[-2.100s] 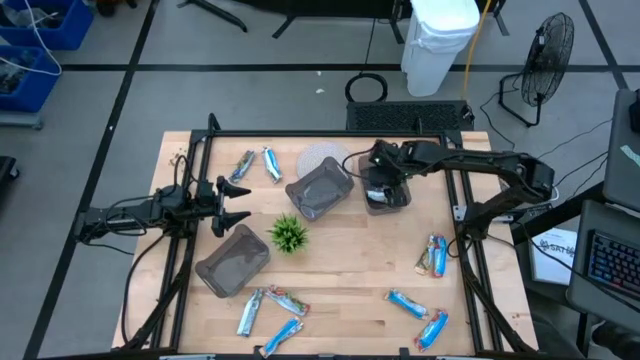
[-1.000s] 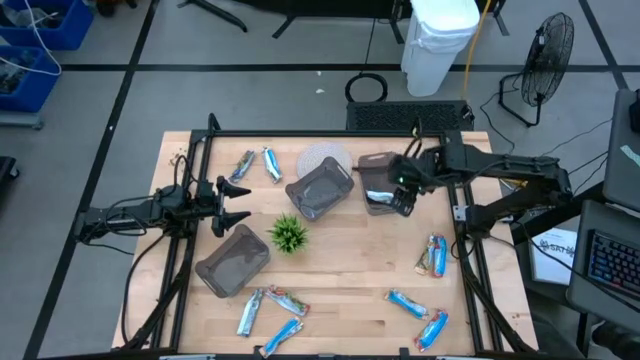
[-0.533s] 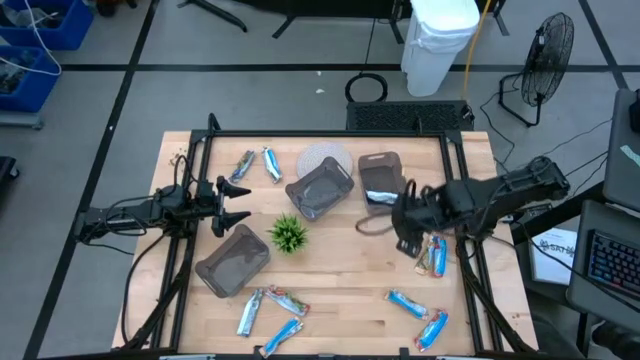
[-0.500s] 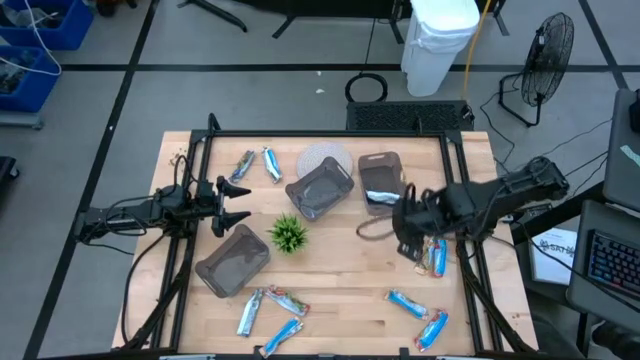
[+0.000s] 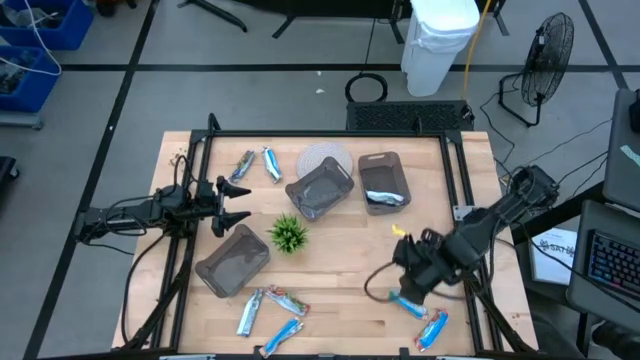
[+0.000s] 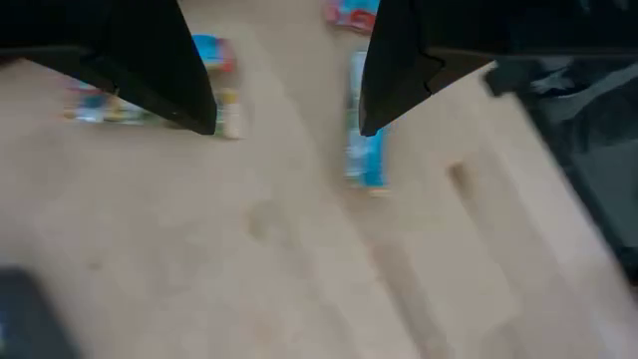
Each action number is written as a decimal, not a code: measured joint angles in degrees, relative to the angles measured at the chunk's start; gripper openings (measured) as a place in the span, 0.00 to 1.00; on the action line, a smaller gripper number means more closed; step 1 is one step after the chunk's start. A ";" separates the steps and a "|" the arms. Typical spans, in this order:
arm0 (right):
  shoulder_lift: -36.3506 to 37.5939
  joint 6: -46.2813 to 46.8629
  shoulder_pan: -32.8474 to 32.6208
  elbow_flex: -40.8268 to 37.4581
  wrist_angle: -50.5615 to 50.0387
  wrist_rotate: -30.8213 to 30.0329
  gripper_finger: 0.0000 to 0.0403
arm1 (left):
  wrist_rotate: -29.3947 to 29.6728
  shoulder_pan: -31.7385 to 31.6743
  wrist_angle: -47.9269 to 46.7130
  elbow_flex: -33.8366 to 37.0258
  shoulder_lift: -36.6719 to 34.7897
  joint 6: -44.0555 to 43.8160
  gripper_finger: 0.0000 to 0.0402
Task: Pick and place Granola Bars by type
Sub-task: Put the yellow granola bar into the top left black bin
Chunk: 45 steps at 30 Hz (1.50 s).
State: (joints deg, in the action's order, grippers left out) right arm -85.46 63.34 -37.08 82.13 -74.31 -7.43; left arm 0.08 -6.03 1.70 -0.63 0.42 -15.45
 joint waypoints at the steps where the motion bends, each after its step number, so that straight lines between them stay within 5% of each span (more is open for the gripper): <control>1: -0.67 0.57 -0.85 0.00 1.18 0.00 0.60 | 0.00 0.00 0.00 0.00 0.00 0.00 0.94; 14: -6.95 7.95 -7.27 -4.43 11.95 -1.14 0.60 | -0.02 -0.01 0.00 -0.01 0.00 0.00 0.94; 28: -9.14 14.96 -9.53 -14.93 26.49 4.63 0.74 | -0.02 -0.01 0.00 -0.02 0.00 -0.01 0.94; 45: -8.91 16.94 -9.93 -28.80 42.42 4.99 0.74 | -0.02 -0.01 0.00 0.00 0.00 0.00 0.94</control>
State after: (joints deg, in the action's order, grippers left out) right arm -94.37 80.28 -47.00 53.33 -31.89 -2.44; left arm 0.05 -6.04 1.69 -0.63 0.42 -15.45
